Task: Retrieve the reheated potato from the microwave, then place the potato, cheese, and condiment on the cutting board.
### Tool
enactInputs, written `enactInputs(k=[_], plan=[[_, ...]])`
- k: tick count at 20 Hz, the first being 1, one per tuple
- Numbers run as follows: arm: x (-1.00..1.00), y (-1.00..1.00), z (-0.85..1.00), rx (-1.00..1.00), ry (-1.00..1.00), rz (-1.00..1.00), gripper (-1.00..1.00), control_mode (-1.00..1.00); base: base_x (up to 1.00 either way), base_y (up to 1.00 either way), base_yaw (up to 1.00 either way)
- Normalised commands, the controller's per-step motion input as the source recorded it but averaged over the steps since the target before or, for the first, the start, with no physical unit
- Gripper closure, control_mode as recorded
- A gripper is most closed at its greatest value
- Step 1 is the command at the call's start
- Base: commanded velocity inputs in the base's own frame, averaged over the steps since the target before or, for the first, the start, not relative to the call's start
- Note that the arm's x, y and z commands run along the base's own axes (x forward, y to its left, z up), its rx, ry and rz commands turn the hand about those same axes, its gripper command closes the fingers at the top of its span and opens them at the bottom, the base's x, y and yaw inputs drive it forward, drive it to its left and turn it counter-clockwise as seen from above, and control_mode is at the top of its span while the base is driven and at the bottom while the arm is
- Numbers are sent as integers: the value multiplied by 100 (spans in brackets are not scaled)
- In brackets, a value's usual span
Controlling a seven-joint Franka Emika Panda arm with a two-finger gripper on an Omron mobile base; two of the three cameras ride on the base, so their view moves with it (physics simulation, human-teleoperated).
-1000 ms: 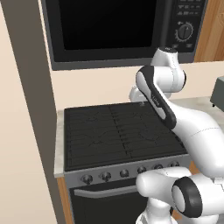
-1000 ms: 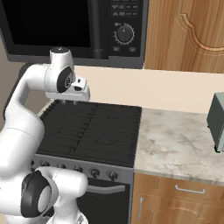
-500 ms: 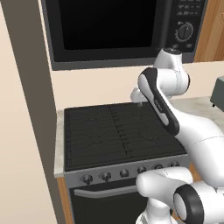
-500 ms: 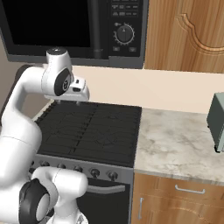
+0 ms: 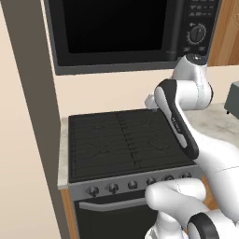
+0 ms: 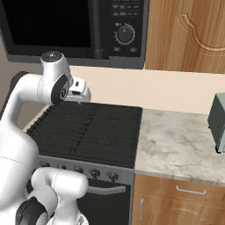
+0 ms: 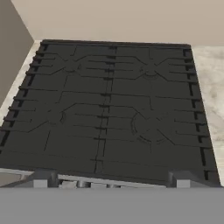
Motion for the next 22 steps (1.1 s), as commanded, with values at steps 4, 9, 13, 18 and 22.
enactInputs(k=[4, 9, 13, 18, 22], plan=[[-8, -8, 29, 0, -5, -16, -100, -100, 0, 0, 0], [-6, -9, 30, 1, 0, -13, -100, -100, 0, 0, 0], [-5, -10, 31, 1, 0, -6, -100, -100, 0, 0, 0], [-9, -8, 23, 1, 0, 0, -100, -100, 0, 0, 0], [-7, -8, 18, 0, 0, 0, -100, -100, 0, 0, 0]])
